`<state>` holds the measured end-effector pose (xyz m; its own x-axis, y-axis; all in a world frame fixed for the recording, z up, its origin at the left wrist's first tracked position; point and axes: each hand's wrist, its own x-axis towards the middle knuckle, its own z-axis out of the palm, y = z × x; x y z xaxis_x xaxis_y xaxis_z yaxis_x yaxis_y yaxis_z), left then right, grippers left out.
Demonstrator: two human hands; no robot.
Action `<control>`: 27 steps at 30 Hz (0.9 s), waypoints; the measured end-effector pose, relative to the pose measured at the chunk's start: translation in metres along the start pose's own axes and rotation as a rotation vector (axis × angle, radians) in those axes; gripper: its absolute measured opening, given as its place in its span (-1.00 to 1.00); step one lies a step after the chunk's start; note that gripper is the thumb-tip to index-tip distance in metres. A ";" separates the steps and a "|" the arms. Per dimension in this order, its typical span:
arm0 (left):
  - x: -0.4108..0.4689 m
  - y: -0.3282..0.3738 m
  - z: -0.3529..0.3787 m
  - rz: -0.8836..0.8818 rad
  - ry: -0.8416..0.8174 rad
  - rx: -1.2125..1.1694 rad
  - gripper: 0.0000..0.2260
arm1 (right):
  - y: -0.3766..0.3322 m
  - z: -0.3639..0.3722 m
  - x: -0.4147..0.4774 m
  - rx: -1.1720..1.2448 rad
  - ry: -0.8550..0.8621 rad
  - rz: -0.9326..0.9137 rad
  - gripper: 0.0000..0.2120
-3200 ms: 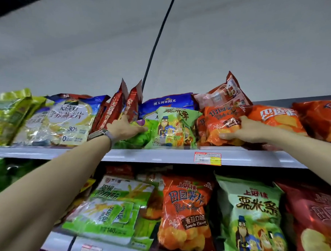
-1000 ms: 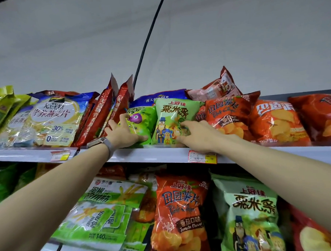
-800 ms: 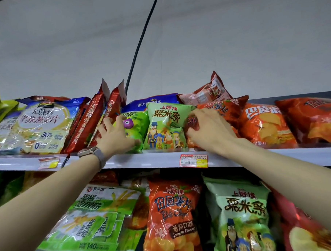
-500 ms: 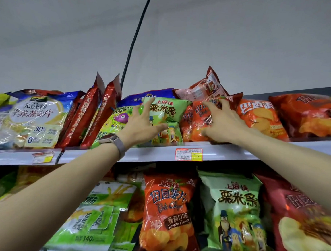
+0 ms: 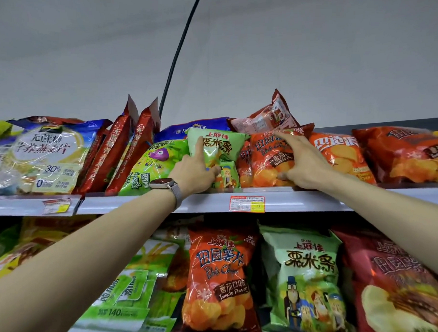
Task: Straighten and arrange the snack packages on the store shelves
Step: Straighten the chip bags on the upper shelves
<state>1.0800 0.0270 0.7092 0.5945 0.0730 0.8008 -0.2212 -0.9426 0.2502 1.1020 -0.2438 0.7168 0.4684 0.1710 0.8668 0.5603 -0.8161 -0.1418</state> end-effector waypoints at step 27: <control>-0.046 0.055 -0.016 0.049 0.043 0.179 -0.46 | 0.010 -0.009 -0.016 -0.108 -0.184 0.114 -0.08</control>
<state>1.0280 -0.0224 0.6953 0.5521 0.0355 0.8330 -0.1058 -0.9880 0.1122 1.0939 -0.2599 0.7060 0.6468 0.1641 0.7448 0.4252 -0.8883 -0.1736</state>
